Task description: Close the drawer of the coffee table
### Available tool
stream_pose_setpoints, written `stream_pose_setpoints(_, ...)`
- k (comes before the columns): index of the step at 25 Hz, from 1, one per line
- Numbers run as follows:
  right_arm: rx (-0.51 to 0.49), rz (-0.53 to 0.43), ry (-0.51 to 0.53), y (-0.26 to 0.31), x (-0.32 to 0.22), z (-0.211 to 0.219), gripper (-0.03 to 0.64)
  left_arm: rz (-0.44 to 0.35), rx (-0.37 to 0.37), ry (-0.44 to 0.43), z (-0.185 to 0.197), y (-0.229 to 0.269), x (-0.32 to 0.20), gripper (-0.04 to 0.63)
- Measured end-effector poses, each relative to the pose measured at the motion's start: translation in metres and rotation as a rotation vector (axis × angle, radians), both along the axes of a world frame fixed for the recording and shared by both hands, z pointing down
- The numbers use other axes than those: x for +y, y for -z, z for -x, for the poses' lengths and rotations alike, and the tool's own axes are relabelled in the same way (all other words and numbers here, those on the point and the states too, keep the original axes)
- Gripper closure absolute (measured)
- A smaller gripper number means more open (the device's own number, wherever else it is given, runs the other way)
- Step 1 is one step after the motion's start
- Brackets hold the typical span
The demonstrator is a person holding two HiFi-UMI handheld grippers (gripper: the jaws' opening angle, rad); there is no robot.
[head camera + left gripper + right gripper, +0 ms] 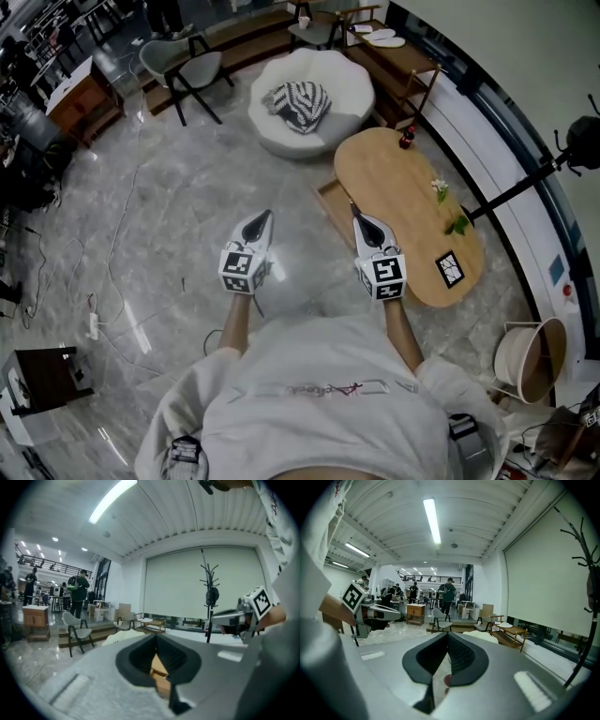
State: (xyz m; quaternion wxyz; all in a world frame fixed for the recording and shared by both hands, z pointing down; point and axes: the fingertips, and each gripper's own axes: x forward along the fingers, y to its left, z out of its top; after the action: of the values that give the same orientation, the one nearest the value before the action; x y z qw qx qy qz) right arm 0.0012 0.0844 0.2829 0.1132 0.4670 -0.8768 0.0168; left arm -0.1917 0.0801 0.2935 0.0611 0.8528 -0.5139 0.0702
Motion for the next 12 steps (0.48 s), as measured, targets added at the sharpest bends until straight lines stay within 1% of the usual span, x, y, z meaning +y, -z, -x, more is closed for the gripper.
stream_pose_setpoints(5,0.0,0.008,0.016,-0.008,-0.019,-0.007,0.614,0.009,-0.016,0.006,-0.012,-0.008,-0.014,0.597)
stream_pose_setpoints(12,-0.003,0.044,0.032,-0.022,-0.024,-0.007,0.614,0.052,-0.013,0.039,-0.007,-0.023,-0.009,0.597)
